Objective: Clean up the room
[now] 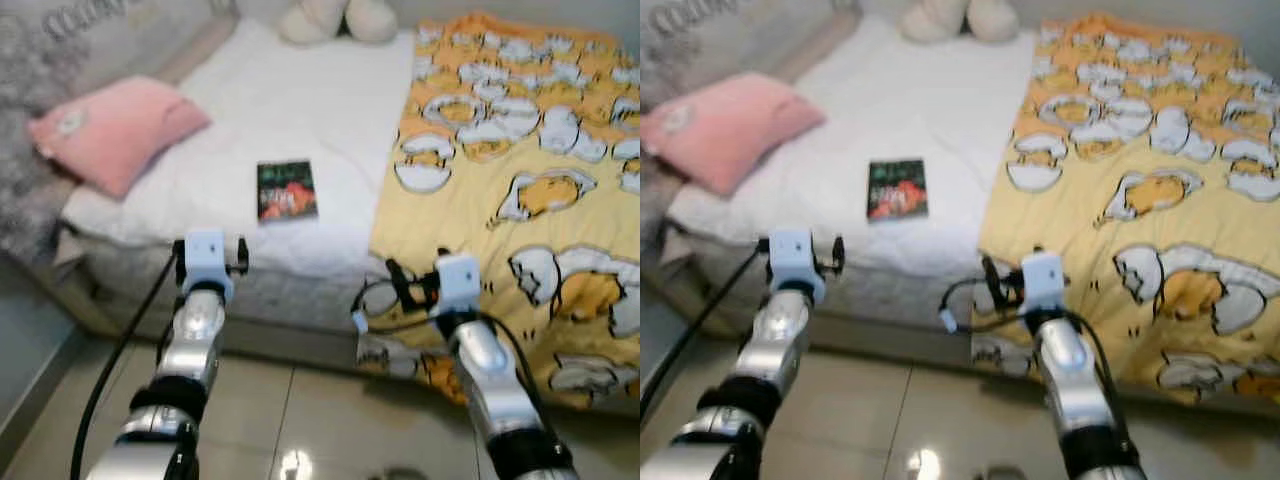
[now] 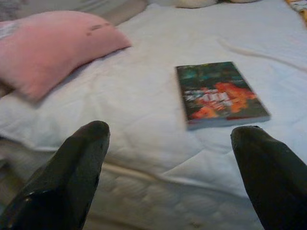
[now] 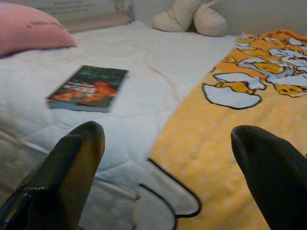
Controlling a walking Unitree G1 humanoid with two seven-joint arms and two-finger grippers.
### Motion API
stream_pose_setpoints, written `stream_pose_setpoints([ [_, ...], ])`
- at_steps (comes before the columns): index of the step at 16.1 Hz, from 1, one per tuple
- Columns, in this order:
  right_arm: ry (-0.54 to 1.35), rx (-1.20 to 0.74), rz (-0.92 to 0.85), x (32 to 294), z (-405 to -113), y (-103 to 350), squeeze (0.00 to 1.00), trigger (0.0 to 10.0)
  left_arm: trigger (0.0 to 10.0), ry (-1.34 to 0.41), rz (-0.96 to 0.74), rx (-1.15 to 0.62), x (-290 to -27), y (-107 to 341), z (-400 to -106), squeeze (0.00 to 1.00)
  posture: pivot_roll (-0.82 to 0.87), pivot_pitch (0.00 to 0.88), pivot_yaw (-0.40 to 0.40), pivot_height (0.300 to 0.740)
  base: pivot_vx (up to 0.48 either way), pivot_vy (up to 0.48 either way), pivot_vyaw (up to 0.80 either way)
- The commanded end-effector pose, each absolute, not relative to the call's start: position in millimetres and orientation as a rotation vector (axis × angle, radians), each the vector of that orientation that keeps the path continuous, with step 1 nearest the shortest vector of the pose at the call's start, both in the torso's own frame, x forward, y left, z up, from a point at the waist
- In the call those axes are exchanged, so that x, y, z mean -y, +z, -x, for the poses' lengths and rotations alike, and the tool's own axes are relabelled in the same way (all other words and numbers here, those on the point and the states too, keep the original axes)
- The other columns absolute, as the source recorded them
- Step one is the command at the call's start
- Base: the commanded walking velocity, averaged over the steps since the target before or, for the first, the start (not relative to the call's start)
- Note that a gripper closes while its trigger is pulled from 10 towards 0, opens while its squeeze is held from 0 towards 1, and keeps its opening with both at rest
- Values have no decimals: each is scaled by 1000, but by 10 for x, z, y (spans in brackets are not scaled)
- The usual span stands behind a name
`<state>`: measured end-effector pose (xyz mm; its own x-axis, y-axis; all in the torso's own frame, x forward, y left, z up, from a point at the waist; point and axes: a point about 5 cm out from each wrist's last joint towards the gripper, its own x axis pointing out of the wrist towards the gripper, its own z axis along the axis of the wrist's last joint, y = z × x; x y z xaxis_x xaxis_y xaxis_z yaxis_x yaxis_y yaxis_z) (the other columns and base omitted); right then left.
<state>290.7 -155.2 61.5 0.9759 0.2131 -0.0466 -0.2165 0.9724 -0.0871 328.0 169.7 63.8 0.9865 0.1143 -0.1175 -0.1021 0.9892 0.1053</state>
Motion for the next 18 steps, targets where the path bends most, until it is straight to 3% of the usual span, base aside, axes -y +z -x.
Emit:
stream_pose_setpoints([
  [1, 204, -28, 99, 1614, -2915, 643, 0, 10000, 10000, 78, -91, -89, -1620, 699, -3309, 0, -179, 0, 40, 740, 480, 0, 0],
  [4, 160, -39, -17, 1619, -2848, 607, 0, 10000, 10000, 91, -41, -77, -1670, 708, -3300, 0, -175, 0, 36, 740, 480, 0, 0],
  [15, 212, -28, 38, 1560, -2894, 658, 0, 10000, 10000, 67, -64, -61, -1673, 743, -3328, 0, -176, 0, 35, 740, 480, 0, 0],
  [18, 174, -121, -151, 1534, -3021, 669, 0, 10000, 10000, 36, -21, -120, -1658, 734, -3393, 0, -174, 0, 24, 740, 480, 0, 0],
])
